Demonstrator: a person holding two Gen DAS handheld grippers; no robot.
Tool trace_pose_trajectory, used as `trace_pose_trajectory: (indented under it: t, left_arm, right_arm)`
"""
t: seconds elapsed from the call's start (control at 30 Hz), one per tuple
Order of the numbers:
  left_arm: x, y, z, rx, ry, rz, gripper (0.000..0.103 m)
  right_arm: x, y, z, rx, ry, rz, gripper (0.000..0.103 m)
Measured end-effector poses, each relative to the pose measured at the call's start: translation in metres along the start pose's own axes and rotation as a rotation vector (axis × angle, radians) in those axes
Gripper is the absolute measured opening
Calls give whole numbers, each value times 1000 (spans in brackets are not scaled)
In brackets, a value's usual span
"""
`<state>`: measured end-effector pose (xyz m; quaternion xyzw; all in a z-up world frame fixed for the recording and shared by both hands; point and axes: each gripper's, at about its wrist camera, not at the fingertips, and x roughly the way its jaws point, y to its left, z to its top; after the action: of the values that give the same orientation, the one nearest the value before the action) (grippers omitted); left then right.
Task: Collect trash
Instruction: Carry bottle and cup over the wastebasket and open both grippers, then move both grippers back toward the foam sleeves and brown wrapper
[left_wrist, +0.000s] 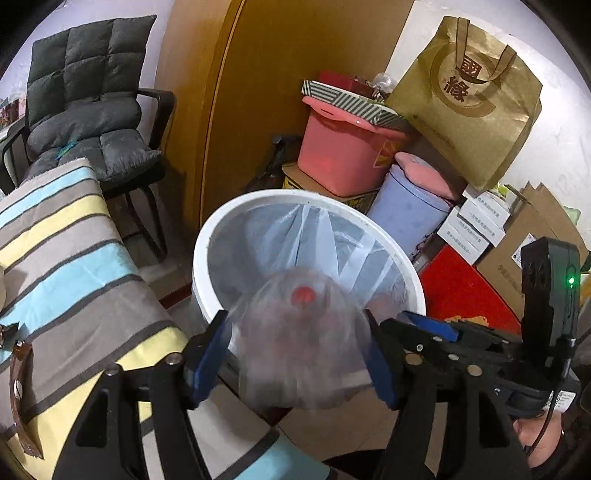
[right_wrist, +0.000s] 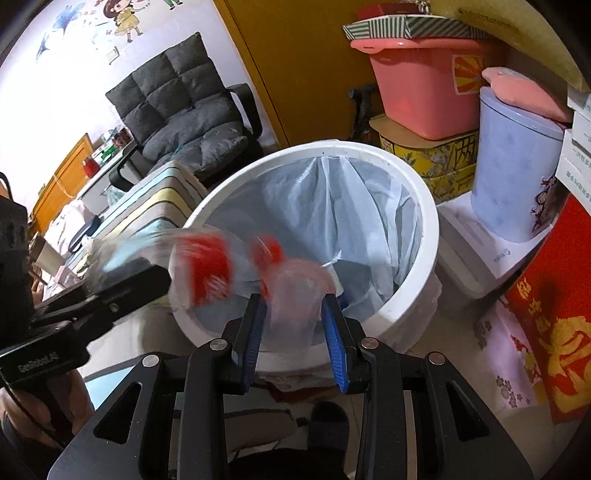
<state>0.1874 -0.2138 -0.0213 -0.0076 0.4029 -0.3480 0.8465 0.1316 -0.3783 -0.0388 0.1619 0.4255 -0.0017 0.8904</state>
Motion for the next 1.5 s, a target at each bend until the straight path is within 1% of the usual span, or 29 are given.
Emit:
trace_pose_trajectory:
  t: [0.07, 0.1, 0.17, 0.3, 0.4, 0.67, 0.73, 0.77, 0.93, 1.03, 1.1, 1.2, 1.3, 1.5]
  left_arm:
    - [-2, 0, 1, 0, -12, 0, 75]
    - [-4, 0, 1, 1, -21, 3, 75]
    - [-7, 0, 2, -3, -33, 9, 76]
    - [-18, 5, 0, -15, -56, 33, 76]
    - [-28, 10, -5, -34, -73, 49, 76]
    - [-61, 24, -23, -73, -124, 142, 76]
    - [-69, 28, -29, -88, -129, 166, 76]
    - [-73, 31, -33, -94, -133, 176, 76]
    - [-93, 40, -52, -109, -147, 222, 76]
    - [-107, 46, -63, -124, -153, 233, 76]
    - [-114, 49, -69, -128, -156, 247, 73]
    - [-124, 54, -79, -131, -161, 291, 70]
    - [-134, 62, -90, -155, -157, 288, 70]
    - [-148, 77, -111, -194, -151, 315, 69]
  right_arm:
    - [-1, -1, 0, 6, -8, -1, 36]
    - [-2, -2, 0, 9, -14, -3, 42]
    - [-6, -2, 0, 11, -27, 0, 48]
    - [-15, 4, -1, -5, -46, 2, 49]
    - [-20, 12, -1, -20, -58, 25, 49]
    - [-31, 38, -5, -86, -101, 85, 49]
    - [-33, 42, -6, -84, -107, 115, 49]
    - [-32, 44, -7, -85, -101, 139, 49]
    - [-31, 64, -12, -123, -94, 172, 49]
    - [-30, 76, -16, -145, -97, 205, 49]
    - [-29, 85, -19, -168, -99, 208, 49]
    - [-26, 98, -25, -201, -90, 216, 49]
    - [-20, 109, -29, -229, -59, 228, 49]
    - [-11, 124, -39, -250, 6, 242, 49]
